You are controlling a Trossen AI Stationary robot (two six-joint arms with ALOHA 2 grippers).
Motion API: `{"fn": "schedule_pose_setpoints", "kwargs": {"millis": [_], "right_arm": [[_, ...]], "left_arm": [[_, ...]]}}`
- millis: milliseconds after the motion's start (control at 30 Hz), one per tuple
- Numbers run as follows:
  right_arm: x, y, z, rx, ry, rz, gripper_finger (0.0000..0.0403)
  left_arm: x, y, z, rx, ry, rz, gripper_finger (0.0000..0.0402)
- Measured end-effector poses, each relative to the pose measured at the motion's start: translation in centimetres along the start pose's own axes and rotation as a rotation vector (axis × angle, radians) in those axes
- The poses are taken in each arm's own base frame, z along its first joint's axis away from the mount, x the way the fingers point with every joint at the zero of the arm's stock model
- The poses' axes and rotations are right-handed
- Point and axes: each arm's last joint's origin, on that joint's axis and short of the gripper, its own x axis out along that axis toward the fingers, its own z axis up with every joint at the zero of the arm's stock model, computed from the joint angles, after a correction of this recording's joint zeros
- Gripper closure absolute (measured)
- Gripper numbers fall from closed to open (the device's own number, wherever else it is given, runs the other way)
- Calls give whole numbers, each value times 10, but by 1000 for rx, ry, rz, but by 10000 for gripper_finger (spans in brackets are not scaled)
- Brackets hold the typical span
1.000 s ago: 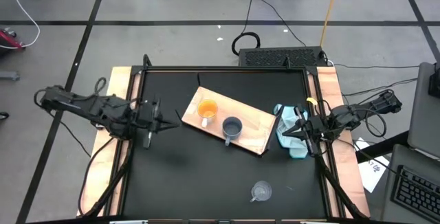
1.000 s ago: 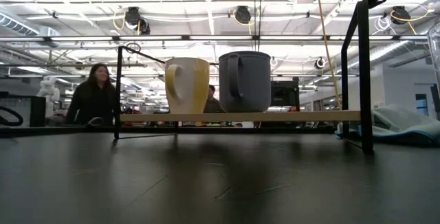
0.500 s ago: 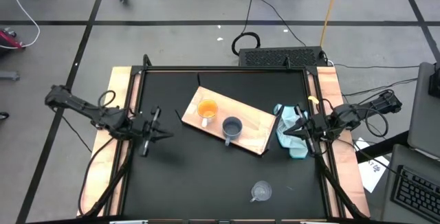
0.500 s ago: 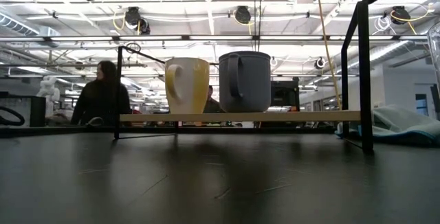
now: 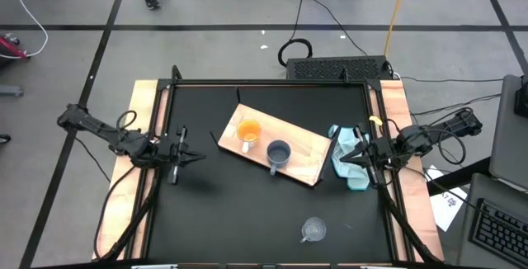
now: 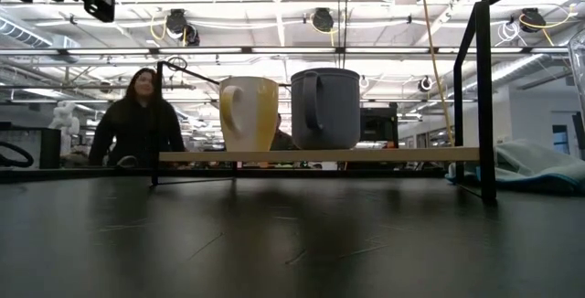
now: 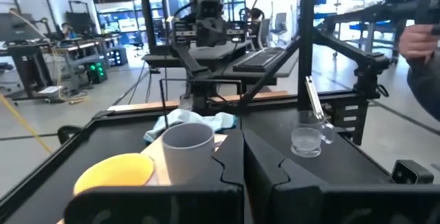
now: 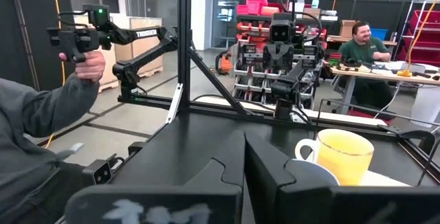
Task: Stack small to large cups/mugs on shelf
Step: Put the transparent mug on the shelf
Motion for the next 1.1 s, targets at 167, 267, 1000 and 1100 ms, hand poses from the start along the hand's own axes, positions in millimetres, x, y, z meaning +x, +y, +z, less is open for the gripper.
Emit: {"fn": "schedule_pose_setpoints", "kwargs": {"millis": [167, 267, 1000, 1100], "right_arm": [[0, 0, 0, -3, -3, 0, 403], [0, 0, 0, -7, -5, 0, 403], [14, 2, -2, -42, 22, 4, 403], [20, 3, -3, -71, 27, 5, 403]], "left_arm": [[-13, 5, 1, -28, -16, 11, 401], [-19, 7, 1, -35, -18, 11, 401], [-22, 3, -11, -96, 113, -124, 398], [-22, 4, -11, -90, 113, -103, 392]]}}
